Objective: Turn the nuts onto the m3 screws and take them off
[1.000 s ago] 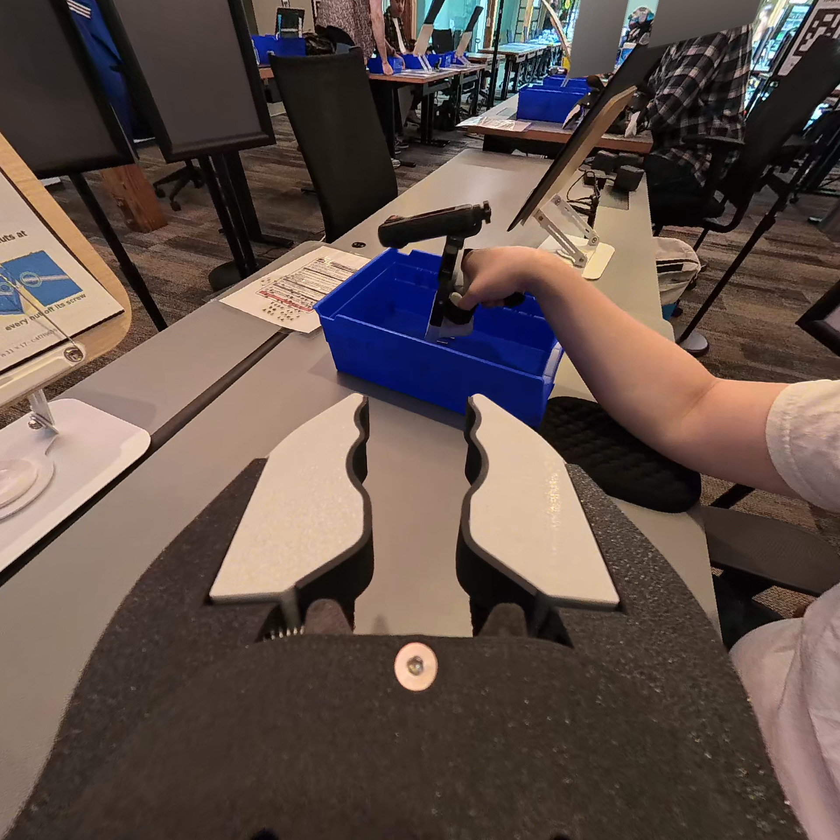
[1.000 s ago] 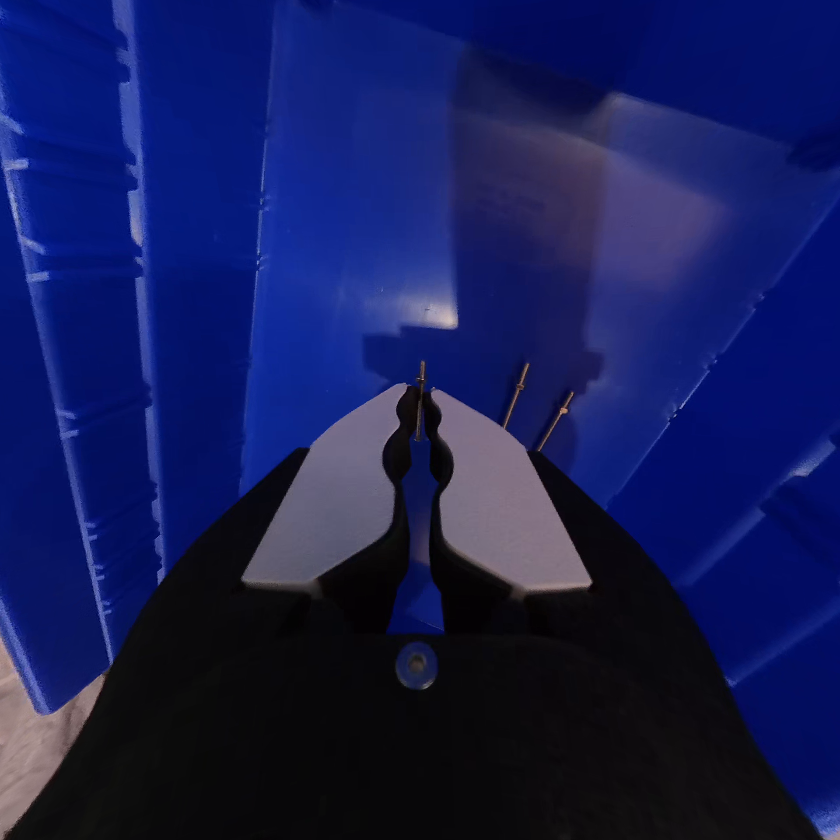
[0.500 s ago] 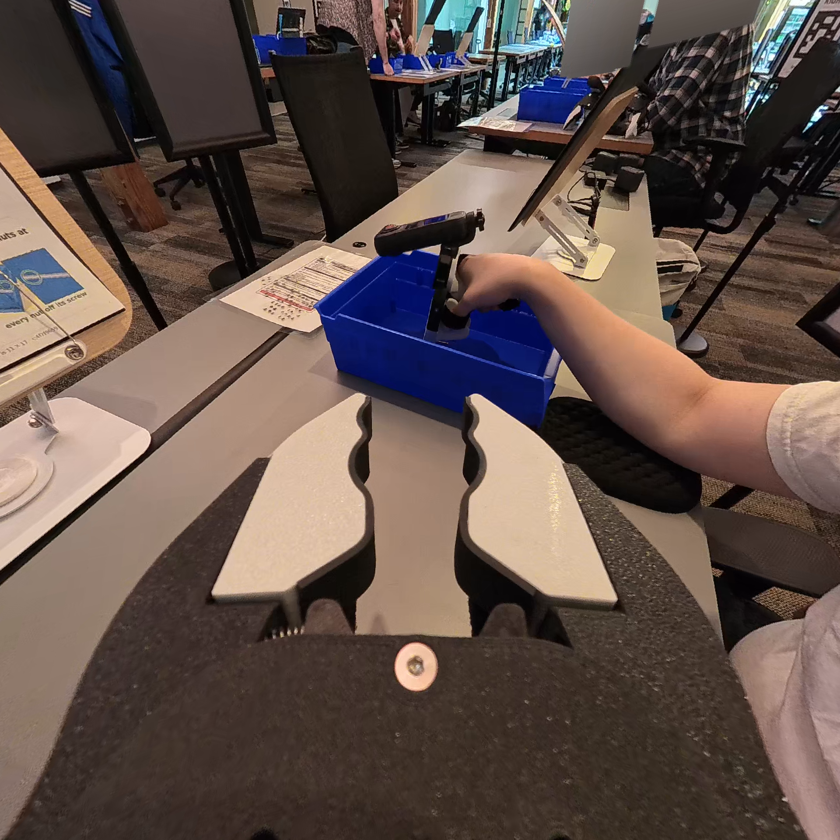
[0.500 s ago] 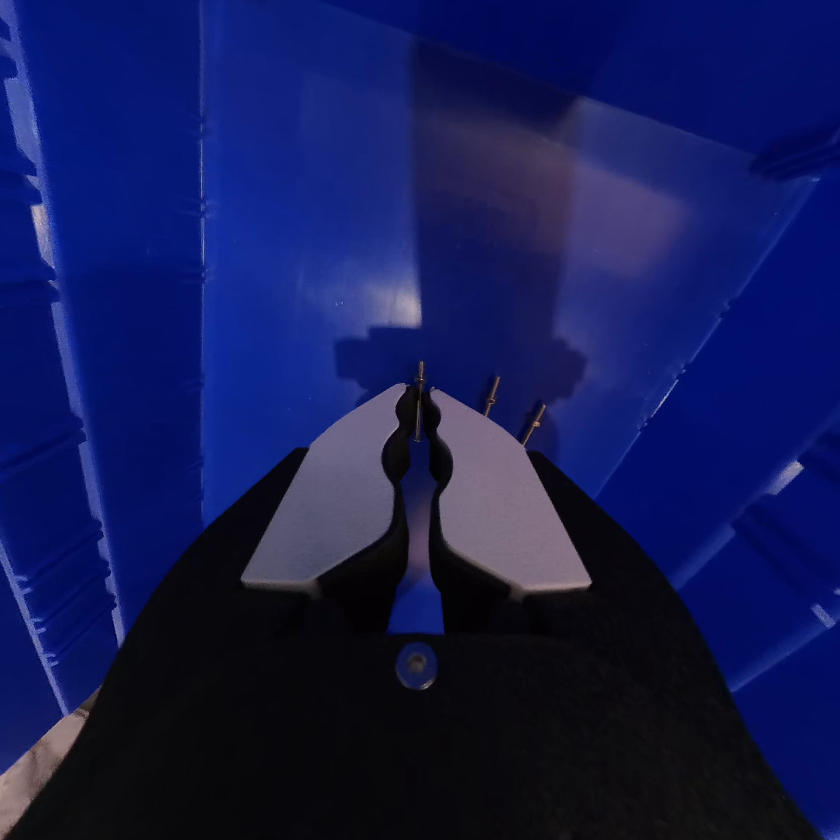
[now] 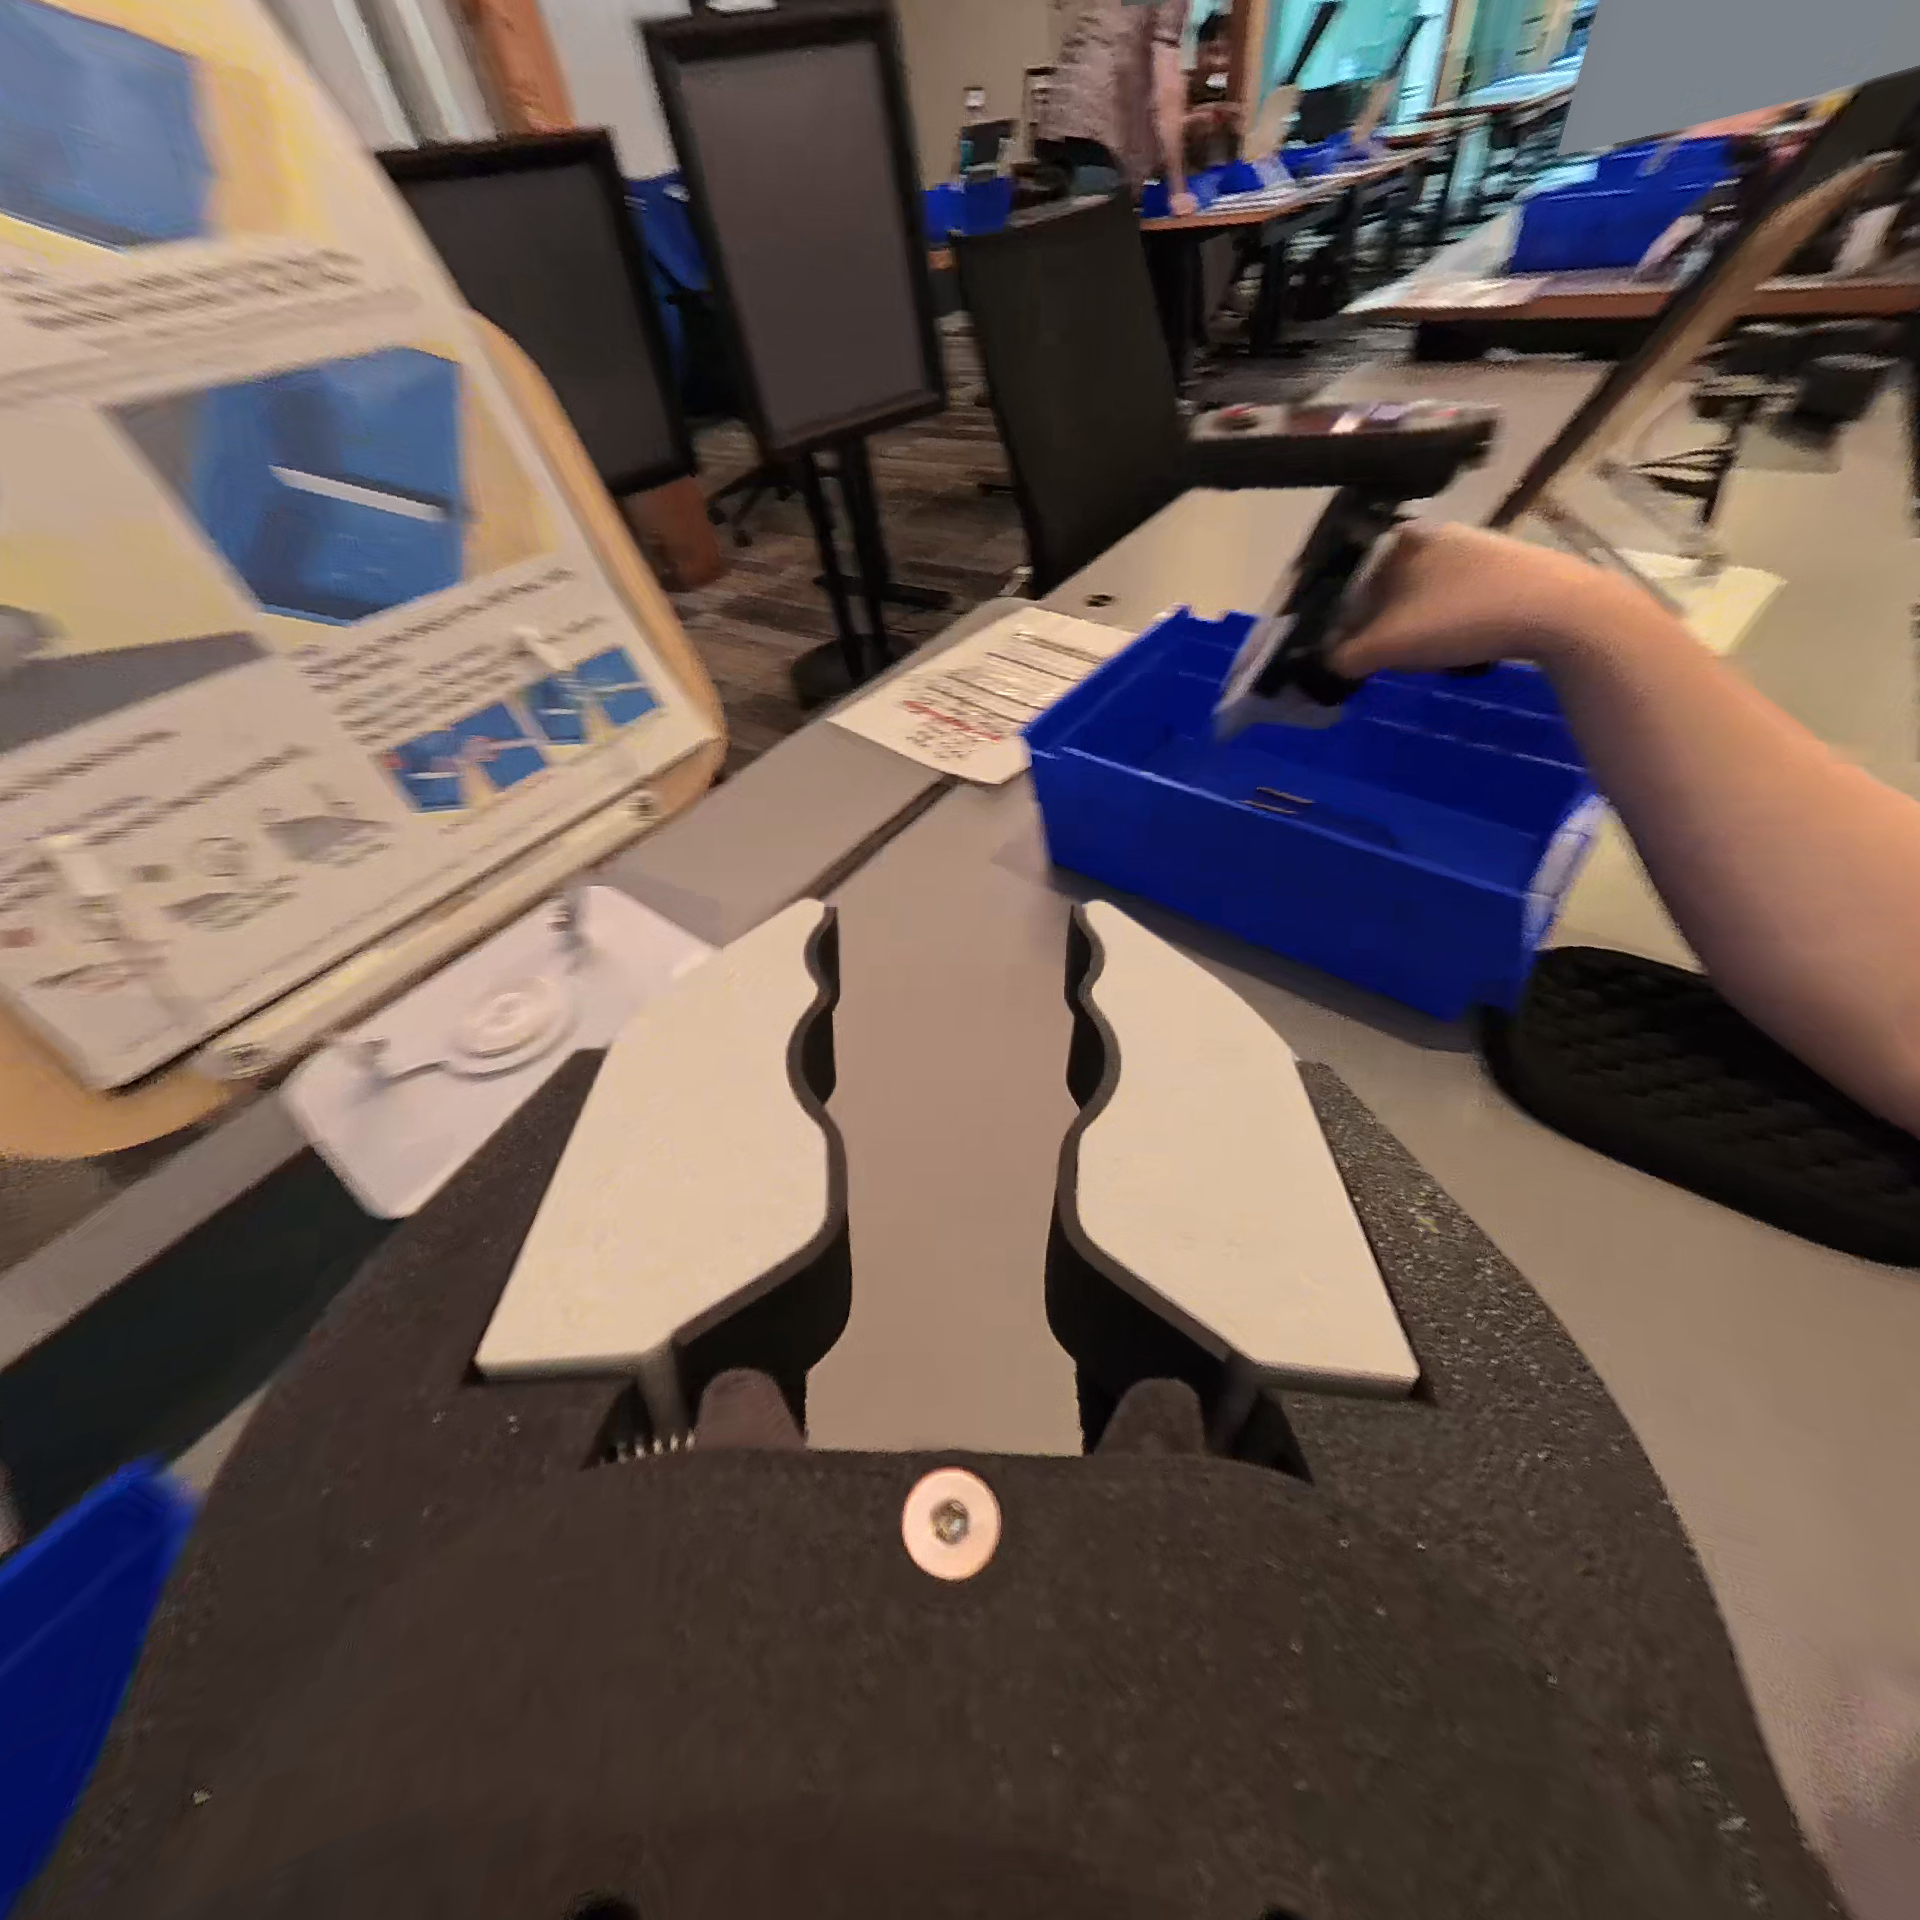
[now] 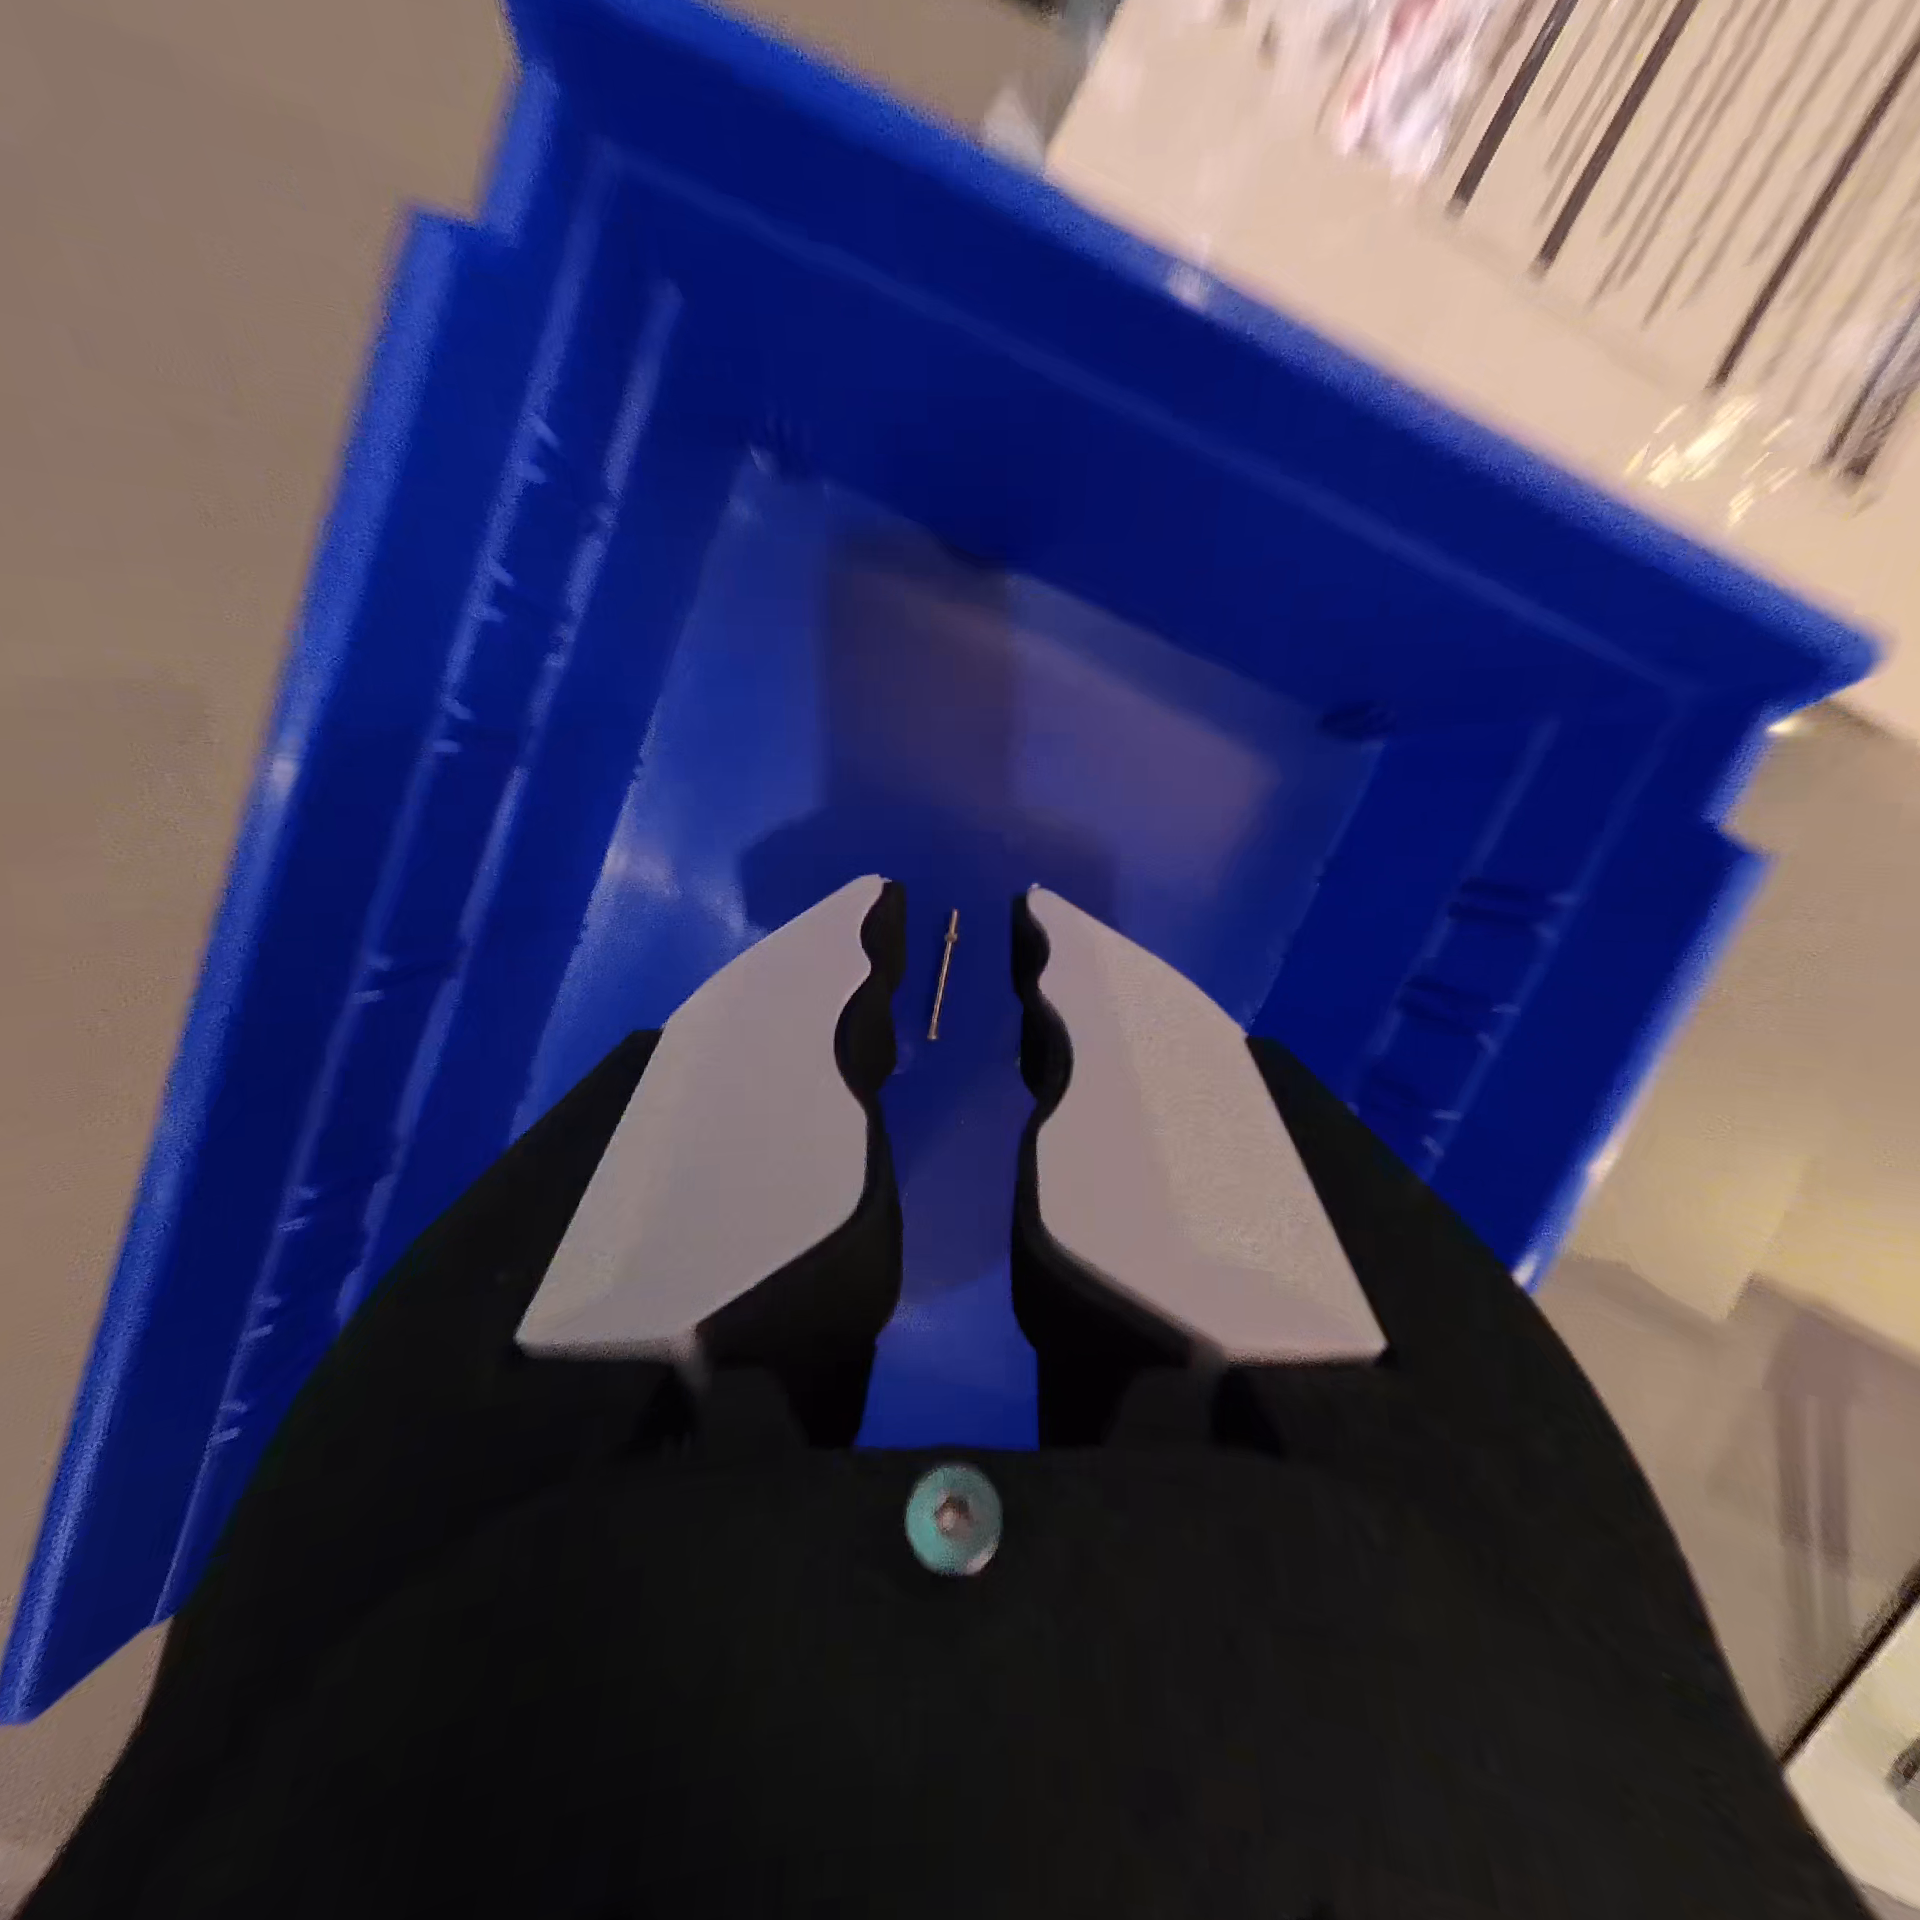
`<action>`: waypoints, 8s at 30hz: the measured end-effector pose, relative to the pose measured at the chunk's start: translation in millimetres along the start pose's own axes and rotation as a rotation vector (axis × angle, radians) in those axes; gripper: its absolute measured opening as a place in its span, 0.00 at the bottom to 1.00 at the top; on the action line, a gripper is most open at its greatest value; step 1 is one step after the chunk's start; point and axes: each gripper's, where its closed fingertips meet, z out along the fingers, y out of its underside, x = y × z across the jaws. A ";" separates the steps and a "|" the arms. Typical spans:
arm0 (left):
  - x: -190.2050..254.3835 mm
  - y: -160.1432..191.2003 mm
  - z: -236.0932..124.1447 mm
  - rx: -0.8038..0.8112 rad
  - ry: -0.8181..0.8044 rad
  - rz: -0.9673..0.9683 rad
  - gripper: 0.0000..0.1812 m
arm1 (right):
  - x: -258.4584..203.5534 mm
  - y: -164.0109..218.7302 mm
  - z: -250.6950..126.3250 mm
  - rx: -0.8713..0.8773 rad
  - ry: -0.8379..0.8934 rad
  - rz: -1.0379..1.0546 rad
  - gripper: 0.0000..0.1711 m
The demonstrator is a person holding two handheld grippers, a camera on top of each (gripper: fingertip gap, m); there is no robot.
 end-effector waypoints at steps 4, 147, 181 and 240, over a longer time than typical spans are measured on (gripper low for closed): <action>-55.7 -9.3 -45.5 0.000 -0.265 0.045 0.23 | -11.5 -34.2 -45.2 0.232 0.051 -0.064 0.11; -174.0 338.0 -222.9 -1.347 -0.543 -0.917 0.08 | -210.8 -84.1 -80.3 0.617 -0.195 -0.791 0.11; -173.6 338.3 -223.0 -1.355 -0.526 -0.883 0.03 | -211.0 -82.7 -80.1 0.606 -0.191 -0.801 0.11; 50.3 257.0 43.6 -1.236 0.298 0.017 0.11 | -196.4 -79.2 -73.6 0.548 -0.142 -0.797 0.11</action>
